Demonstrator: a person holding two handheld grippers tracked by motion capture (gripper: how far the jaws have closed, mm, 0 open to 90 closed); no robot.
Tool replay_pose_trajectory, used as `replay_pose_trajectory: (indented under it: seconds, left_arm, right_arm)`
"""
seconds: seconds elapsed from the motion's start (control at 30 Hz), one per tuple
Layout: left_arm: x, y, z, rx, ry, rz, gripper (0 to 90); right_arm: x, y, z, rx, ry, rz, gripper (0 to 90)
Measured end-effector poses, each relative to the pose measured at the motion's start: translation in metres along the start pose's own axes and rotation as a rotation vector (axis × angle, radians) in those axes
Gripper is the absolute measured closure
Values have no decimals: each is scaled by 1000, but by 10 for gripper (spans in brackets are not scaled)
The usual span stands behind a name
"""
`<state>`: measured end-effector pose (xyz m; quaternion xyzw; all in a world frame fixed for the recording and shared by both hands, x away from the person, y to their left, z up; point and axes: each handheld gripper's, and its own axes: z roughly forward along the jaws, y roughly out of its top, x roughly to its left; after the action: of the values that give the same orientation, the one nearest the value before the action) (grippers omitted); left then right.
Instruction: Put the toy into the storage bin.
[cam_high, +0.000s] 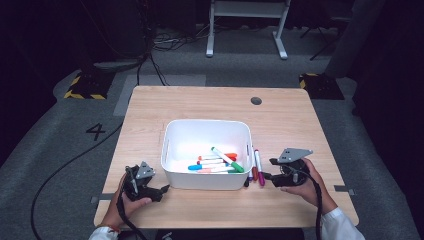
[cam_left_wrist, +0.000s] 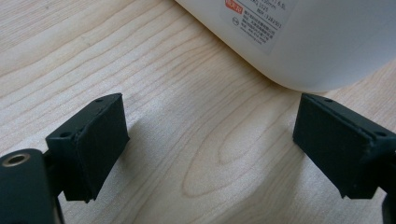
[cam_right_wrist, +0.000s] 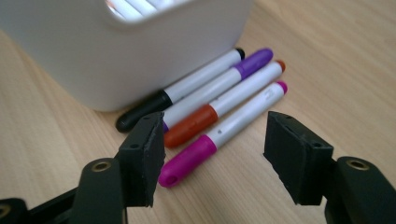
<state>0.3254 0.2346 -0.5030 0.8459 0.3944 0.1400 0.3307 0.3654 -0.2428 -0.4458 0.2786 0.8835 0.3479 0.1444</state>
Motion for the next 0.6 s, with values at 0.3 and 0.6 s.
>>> replay_pose_trajectory:
  seconds: [0.3,0.6]
  left_arm:
    - [0,0,0,-2,1,4,102]
    - [0,0,0,-2,-4,3,102]
  right_arm:
    - [-2,-11,21,33,18,51,388]
    - [-4,-16,35,85,-2,58,389]
